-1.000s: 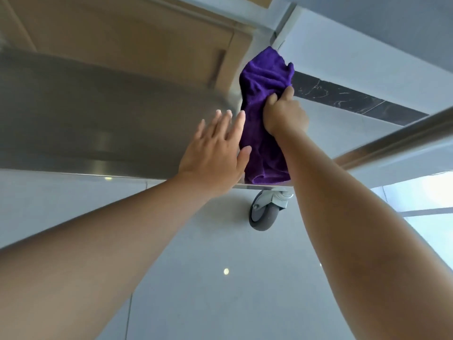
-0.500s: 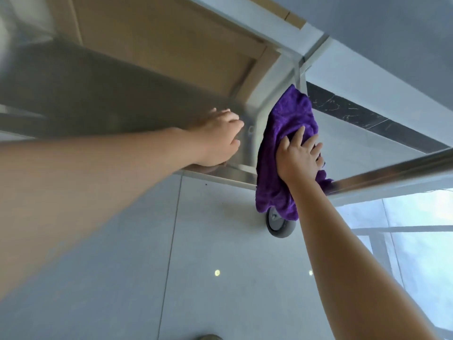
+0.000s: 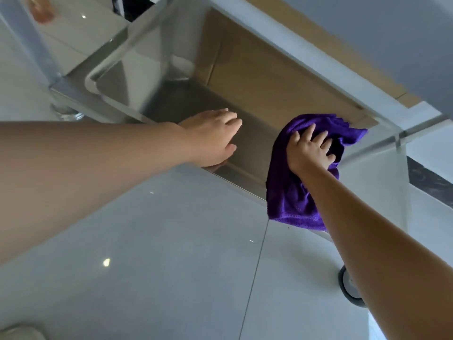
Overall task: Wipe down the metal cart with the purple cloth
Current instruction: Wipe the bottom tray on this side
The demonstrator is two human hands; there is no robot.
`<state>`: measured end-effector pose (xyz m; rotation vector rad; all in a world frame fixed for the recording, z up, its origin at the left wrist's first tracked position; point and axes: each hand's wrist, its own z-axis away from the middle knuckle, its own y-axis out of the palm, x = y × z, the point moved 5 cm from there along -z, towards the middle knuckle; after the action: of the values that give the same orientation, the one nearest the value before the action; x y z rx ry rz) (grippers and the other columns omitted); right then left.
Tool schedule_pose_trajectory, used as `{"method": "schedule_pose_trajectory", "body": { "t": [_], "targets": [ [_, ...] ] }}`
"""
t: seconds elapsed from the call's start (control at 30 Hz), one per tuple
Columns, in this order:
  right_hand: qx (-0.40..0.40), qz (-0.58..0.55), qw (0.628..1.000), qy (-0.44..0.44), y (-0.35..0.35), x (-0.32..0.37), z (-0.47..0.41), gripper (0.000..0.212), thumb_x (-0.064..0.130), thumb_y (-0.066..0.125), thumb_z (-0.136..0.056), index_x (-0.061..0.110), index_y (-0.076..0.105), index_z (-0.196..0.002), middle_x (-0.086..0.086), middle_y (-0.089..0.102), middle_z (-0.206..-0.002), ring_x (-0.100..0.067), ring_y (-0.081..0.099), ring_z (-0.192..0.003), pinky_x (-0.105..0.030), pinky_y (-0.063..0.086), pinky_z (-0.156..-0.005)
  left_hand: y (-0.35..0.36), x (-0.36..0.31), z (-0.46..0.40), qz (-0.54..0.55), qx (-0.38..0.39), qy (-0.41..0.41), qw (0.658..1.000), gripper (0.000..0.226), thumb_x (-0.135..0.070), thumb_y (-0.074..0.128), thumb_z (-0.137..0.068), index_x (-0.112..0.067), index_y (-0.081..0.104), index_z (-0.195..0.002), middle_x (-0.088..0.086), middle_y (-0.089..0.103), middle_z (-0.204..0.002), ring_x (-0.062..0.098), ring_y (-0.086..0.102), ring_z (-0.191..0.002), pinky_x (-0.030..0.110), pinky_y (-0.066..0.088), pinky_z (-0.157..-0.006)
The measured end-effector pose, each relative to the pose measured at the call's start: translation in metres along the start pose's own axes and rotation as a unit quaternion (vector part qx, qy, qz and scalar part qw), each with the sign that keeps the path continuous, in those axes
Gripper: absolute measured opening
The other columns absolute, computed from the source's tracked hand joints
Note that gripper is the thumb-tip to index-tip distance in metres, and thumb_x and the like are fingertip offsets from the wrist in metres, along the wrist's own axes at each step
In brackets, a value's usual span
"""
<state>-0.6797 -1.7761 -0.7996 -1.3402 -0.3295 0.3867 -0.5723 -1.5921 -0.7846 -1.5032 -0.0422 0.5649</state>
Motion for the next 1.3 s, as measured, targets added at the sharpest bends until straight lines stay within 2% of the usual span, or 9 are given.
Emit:
{"method": "schedule_pose_trajectory", "body": {
  "t": [0.3, 0.5, 0.6, 0.73, 0.8, 0.87, 0.93, 1.07, 1.3],
  "targets": [
    [-0.001, 0.029, 0.994, -0.102, 0.005, 0.135, 0.022, 0.058, 0.039, 0.014, -0.101, 0.014, -0.001, -0.151, -0.015, -0.002, -0.158, -0.032, 0.000, -0.145, -0.053, 0.008, -0.112, -0.022, 0.095, 0.048, 0.113, -0.210, -0.123, 0.963, 0.049, -0.021, 0.043, -0.097, 0.004, 0.036, -0.138, 0.021, 0.040, -0.140, 0.032, 0.036, -0.132, 0.036, 0.027, -0.109],
    [0.013, 0.082, 0.966, -0.246, 0.016, 0.232, 0.076, 0.067, 0.041, 0.026, -0.100, 0.013, -0.008, -0.150, -0.017, -0.008, -0.157, -0.032, -0.005, -0.145, -0.053, 0.009, -0.113, -0.036, 0.102, 0.060, 0.161, -0.303, -0.136, 0.929, 0.065, -0.040, 0.026, -0.093, 0.008, 0.039, -0.134, 0.026, 0.048, -0.131, 0.034, 0.045, -0.123, 0.037, 0.033, -0.106],
    [0.027, 0.131, 0.922, -0.363, 0.022, 0.250, 0.103, 0.084, 0.042, 0.043, -0.094, 0.011, -0.011, -0.150, -0.016, -0.012, -0.157, -0.033, -0.009, -0.144, -0.053, 0.007, -0.114, -0.045, 0.102, 0.059, 0.213, -0.338, -0.160, 0.902, 0.058, -0.036, 0.028, -0.095, 0.004, 0.039, -0.136, 0.020, 0.046, -0.135, 0.026, 0.042, -0.127, 0.021, 0.027, -0.104],
    [0.008, 0.120, 0.861, -0.495, 0.020, 0.222, 0.114, 0.067, 0.044, 0.027, -0.097, 0.018, -0.003, -0.151, -0.007, -0.006, -0.159, -0.025, -0.006, -0.146, -0.049, 0.006, -0.117, -0.041, 0.094, 0.054, 0.272, -0.364, -0.181, 0.872, 0.045, -0.026, 0.031, -0.099, 0.001, 0.046, -0.131, 0.014, 0.048, -0.133, 0.010, 0.041, -0.119, -0.007, 0.018, -0.086],
    [0.005, 0.107, 0.853, -0.510, 0.017, 0.189, 0.110, 0.057, 0.045, 0.017, -0.100, 0.025, 0.001, -0.151, -0.003, -0.003, -0.159, -0.023, -0.004, -0.146, -0.044, 0.006, -0.118, -0.035, 0.083, 0.049, 0.279, -0.353, -0.174, 0.876, 0.045, -0.028, 0.028, -0.099, 0.003, 0.054, -0.118, 0.014, 0.054, -0.121, 0.015, 0.047, -0.113, 0.002, 0.026, -0.090],
    [0.007, 0.103, 0.859, -0.502, 0.014, 0.150, 0.102, 0.055, 0.049, 0.013, -0.099, 0.032, 0.001, -0.150, -0.002, -0.003, -0.159, -0.022, -0.003, -0.146, -0.041, 0.004, -0.117, -0.029, 0.071, 0.044, 0.253, -0.335, -0.165, 0.893, 0.049, -0.034, 0.024, -0.096, 0.004, 0.055, -0.099, 0.015, 0.058, -0.104, 0.025, 0.051, -0.106, 0.028, 0.031, -0.099],
    [0.009, 0.110, 0.868, -0.483, 0.012, 0.106, 0.094, 0.058, 0.056, 0.010, -0.096, 0.035, 0.001, -0.150, -0.002, -0.002, -0.160, -0.022, -0.002, -0.146, -0.040, 0.004, -0.116, -0.019, 0.059, 0.038, 0.171, -0.290, -0.156, 0.929, 0.053, -0.036, 0.024, -0.093, 0.003, 0.058, -0.104, 0.016, 0.061, -0.109, 0.029, 0.052, -0.108, 0.042, 0.028, -0.103],
    [0.012, 0.117, 0.886, -0.448, 0.007, 0.023, 0.084, 0.075, 0.066, 0.002, -0.082, 0.035, 0.005, -0.150, -0.001, 0.002, -0.159, -0.025, 0.001, -0.146, -0.041, 0.008, -0.116, 0.001, 0.019, 0.020, 0.032, -0.157, -0.090, 0.983, 0.053, -0.035, 0.034, -0.088, -0.003, 0.053, -0.127, 0.013, 0.048, -0.138, 0.027, 0.037, -0.134, 0.045, 0.015, -0.111],
    [0.006, 0.104, 0.931, -0.351, 0.006, -0.082, 0.082, 0.077, 0.079, 0.005, -0.078, 0.040, 0.001, -0.144, 0.001, 0.010, -0.158, -0.030, 0.010, -0.145, -0.047, 0.016, -0.115, 0.033, -0.076, -0.008, -0.032, -0.017, 0.008, 0.999, 0.058, -0.039, 0.029, -0.098, -0.012, 0.018, -0.148, 0.010, 0.010, -0.157, 0.022, 0.005, -0.145, 0.042, 0.004, -0.115]
  ]
}}
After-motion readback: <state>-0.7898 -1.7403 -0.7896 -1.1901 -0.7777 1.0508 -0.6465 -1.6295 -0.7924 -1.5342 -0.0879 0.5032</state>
